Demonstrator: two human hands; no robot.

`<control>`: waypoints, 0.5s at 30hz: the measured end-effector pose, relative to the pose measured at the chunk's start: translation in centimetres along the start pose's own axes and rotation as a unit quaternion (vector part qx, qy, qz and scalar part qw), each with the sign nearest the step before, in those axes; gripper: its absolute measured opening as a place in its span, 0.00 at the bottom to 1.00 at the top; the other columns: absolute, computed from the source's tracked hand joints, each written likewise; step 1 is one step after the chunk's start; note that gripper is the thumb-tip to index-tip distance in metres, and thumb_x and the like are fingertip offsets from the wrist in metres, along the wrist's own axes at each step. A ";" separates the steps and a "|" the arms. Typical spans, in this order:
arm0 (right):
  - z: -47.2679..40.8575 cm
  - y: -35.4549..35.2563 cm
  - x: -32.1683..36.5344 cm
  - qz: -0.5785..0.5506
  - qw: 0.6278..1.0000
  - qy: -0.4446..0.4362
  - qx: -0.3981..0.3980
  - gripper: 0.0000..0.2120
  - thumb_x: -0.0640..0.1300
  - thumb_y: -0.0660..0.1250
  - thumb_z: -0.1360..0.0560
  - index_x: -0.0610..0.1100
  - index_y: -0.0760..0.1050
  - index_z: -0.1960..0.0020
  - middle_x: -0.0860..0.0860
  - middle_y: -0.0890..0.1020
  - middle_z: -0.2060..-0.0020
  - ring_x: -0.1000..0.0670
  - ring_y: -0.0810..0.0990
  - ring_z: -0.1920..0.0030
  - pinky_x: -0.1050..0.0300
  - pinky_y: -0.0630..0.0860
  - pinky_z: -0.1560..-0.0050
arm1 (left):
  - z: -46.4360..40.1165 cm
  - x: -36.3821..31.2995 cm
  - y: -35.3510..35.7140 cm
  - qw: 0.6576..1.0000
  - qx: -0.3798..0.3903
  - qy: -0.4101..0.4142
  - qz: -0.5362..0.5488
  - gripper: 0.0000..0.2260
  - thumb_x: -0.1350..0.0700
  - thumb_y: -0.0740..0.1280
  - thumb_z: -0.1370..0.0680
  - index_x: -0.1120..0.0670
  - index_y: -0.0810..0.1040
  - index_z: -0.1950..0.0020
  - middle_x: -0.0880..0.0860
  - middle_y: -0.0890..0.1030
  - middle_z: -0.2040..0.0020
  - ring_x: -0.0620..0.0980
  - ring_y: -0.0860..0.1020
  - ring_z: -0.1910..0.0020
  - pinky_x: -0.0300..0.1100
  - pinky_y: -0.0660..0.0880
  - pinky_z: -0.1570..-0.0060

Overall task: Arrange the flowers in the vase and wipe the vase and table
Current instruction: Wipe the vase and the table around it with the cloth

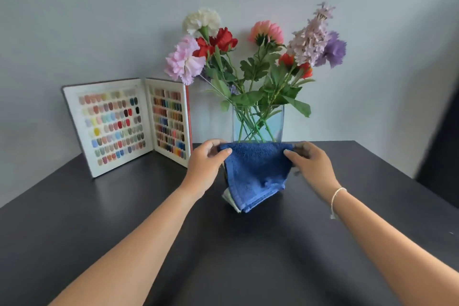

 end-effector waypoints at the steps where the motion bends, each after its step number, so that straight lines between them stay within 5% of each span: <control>1: 0.3 -0.3 0.6 0.006 1.000 -0.001 -0.005 0.05 0.43 0.67 0.28 0.50 0.74 0.61 0.48 0.81 0.60 0.50 0.76 0.62 0.56 0.74 0.63 | 0.2 -0.8 -0.2 1.000 -0.004 0.009 -0.005 0.06 0.58 0.67 0.25 0.52 0.78 0.49 0.49 0.81 0.56 0.41 0.77 0.60 0.30 0.72 0.61; 6: 0.4 -1.6 1.8 0.016 0.998 0.004 -0.059 0.06 0.47 0.69 0.30 0.54 0.73 0.64 0.55 0.78 0.65 0.54 0.74 0.65 0.57 0.73 0.61 | 0.3 -2.9 -0.2 0.999 -0.026 0.028 -0.008 0.06 0.58 0.67 0.25 0.53 0.78 0.49 0.52 0.82 0.52 0.47 0.79 0.53 0.36 0.74 0.51; 12: -2.5 -2.1 0.4 0.010 0.992 0.023 -0.121 0.03 0.49 0.68 0.30 0.54 0.75 0.62 0.53 0.74 0.72 0.55 0.72 0.70 0.62 0.65 0.70 | -2.9 -2.1 1.5 0.999 -0.049 0.023 -0.006 0.07 0.58 0.68 0.26 0.51 0.76 0.49 0.48 0.80 0.55 0.42 0.77 0.56 0.25 0.72 0.60; 15: -4.6 -1.2 -0.8 -0.016 0.988 0.037 -0.149 0.02 0.48 0.67 0.29 0.52 0.78 0.58 0.52 0.77 0.71 0.53 0.74 0.70 0.60 0.68 0.68 | -5.0 -0.5 2.3 0.998 -0.062 -0.001 0.002 0.07 0.57 0.69 0.26 0.53 0.76 0.49 0.51 0.80 0.54 0.45 0.77 0.56 0.33 0.73 0.58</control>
Point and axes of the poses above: each hand's wrist, its own z-axis away from the middle knuckle, its own y-axis out of the palm, x = y × z, the point moved 8 cm from there along -z, towards the middle knuckle
